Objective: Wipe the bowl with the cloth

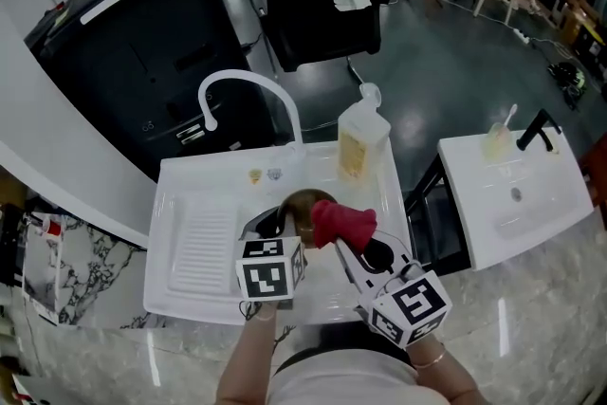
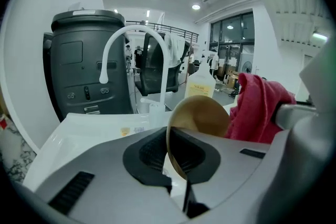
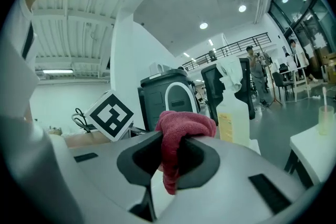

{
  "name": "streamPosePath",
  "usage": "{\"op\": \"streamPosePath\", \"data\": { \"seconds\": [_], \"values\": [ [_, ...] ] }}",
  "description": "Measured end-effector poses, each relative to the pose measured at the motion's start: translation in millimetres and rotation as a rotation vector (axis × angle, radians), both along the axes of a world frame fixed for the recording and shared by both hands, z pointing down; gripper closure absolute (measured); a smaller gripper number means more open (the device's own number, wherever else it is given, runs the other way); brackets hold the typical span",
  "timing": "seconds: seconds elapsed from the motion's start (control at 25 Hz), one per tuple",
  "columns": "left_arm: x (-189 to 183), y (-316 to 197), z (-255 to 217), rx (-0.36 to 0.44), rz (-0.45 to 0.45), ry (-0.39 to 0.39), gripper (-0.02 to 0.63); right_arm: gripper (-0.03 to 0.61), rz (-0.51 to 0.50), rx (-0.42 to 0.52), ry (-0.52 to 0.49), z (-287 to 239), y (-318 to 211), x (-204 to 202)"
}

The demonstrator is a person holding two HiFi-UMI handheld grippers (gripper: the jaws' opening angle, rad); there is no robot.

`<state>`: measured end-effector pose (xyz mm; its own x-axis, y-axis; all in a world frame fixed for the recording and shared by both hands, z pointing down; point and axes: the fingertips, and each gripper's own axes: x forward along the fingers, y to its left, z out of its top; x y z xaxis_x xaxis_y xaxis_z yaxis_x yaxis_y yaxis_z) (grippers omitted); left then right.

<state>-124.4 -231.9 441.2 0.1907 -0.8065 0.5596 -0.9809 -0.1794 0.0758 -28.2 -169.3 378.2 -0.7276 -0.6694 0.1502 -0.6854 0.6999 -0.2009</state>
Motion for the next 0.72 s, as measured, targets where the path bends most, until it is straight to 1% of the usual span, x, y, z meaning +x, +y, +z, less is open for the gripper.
{"op": "streamPosePath", "data": {
  "seconds": [0.12, 0.2, 0.32, 0.4, 0.52, 0.72],
  "values": [
    [6, 9, -11, 0.029, 0.031, -0.035, 0.586, 0.526, -0.040, 0.075, 0.065, -11, 2, -15],
    [10, 16, -17, 0.049, 0.048, -0.058, 0.586, 0.526, -0.063, 0.127, 0.139, -14, 3, -25],
    [16, 27, -28, 0.073, 0.064, -0.068, 0.586, 0.526, -0.070, 0.161, 0.254, -13, 4, -40],
    [17, 33, -32, 0.075, 0.074, -0.061, 0.586, 0.526, -0.065, 0.196, 0.327, -12, 4, -46],
    [19, 42, -30, 0.054, 0.088, -0.035, 0.586, 0.526, -0.047, 0.248, 0.432, -7, 2, -49],
    [15, 51, -20, -0.003, 0.097, 0.041, 0.586, 0.526, -0.019, 0.276, 0.587, 12, -2, -51]
  ]
}}
